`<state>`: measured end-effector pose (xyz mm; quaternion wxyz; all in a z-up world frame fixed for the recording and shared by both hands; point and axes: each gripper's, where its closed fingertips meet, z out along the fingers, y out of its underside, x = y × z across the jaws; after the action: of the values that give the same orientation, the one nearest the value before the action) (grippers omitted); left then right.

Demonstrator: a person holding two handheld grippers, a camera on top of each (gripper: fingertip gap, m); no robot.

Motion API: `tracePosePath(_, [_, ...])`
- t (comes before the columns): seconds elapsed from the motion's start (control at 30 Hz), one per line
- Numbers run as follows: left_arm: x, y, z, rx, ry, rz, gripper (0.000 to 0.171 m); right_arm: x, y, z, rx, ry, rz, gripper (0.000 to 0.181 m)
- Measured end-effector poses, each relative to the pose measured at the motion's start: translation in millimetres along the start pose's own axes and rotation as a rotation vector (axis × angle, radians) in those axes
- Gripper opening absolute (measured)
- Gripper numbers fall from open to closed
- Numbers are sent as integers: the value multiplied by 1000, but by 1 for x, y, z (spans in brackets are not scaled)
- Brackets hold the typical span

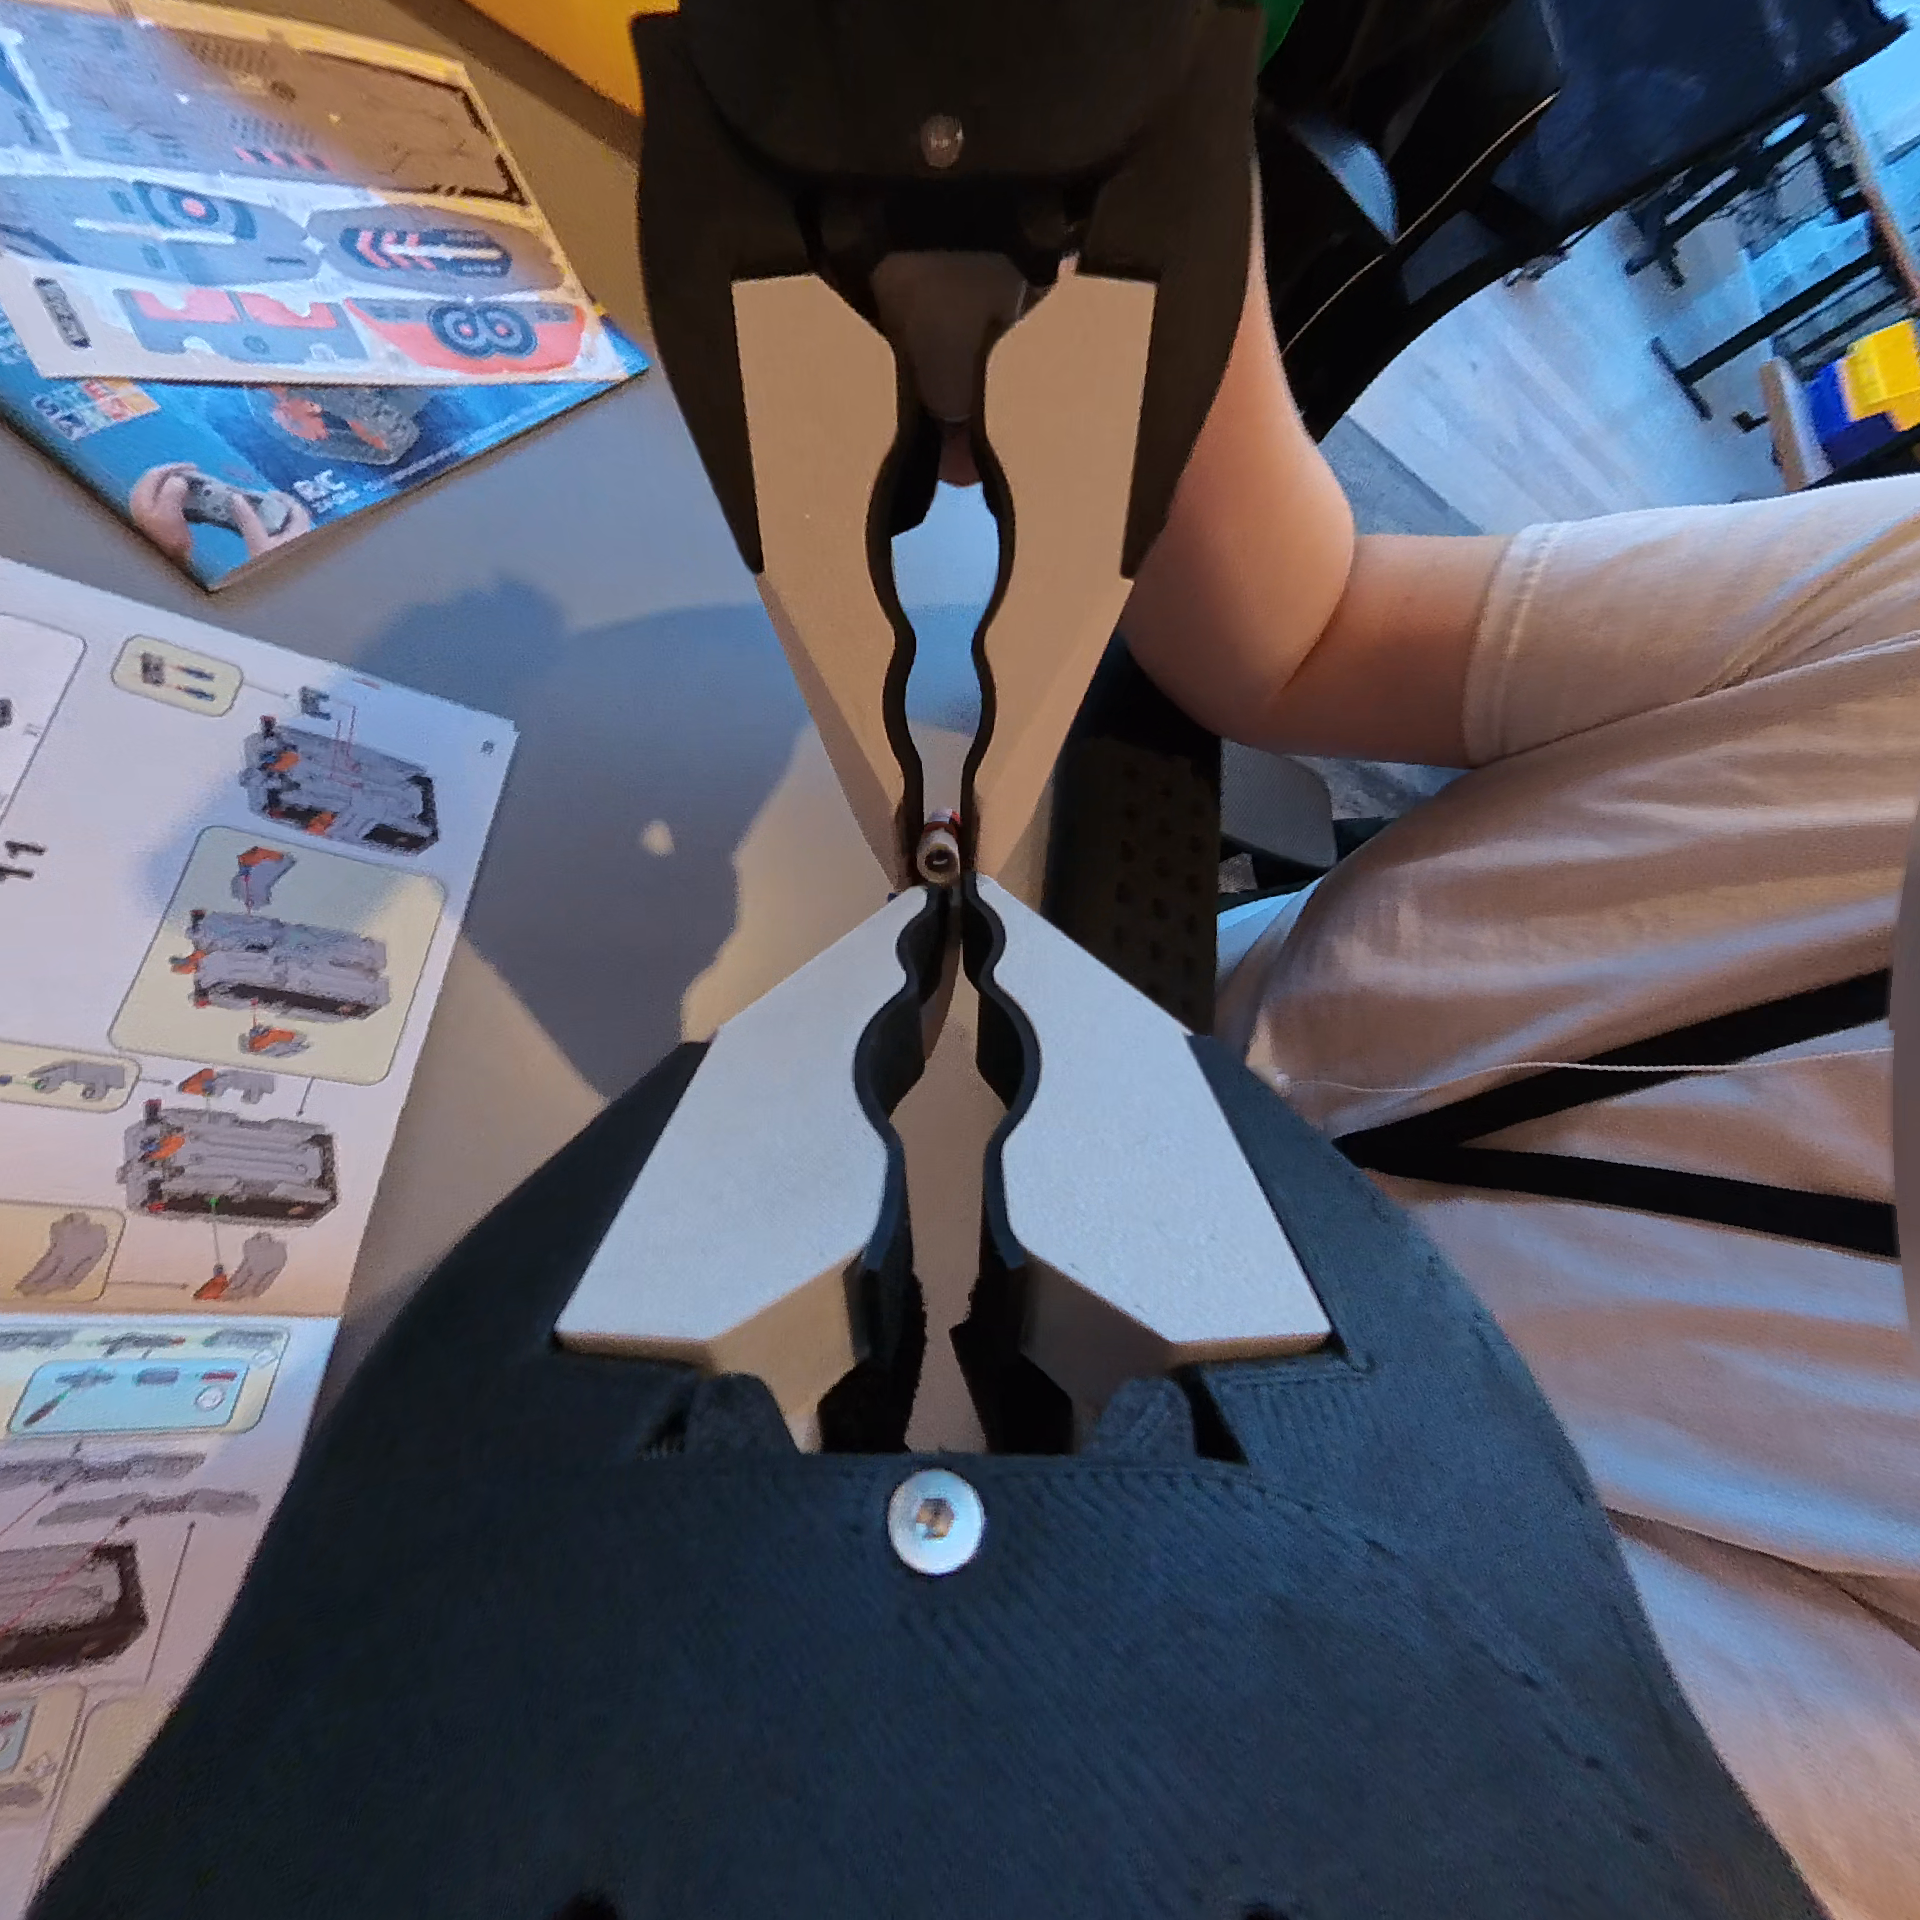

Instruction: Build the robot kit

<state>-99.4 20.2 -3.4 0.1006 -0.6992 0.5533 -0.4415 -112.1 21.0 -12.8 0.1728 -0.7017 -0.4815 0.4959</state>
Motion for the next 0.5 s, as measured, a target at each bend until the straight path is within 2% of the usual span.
tracePosePath(0.07, [-4,5,0,-32,-29,-2,0,6,1,4,-12,28,-15,6])
tracePosePath(0.17, [-3,8,-2,-64,-46,16,0,3,0,8,-10,-7,-41,5])
tracePosePath(0.27, [-8,6,-8,-108,-99,5,0,8,-9,8,48,3,-98,5])
tracePosePath(0.37, [-8,-5,-26,-160,-119,-15,0,9,-31,4,195,19,-212,5])
tracePosePath(0.5, [3,-29,-55,-237,-140,-14,1,-6,-69,-13,500,-91,-255,4])
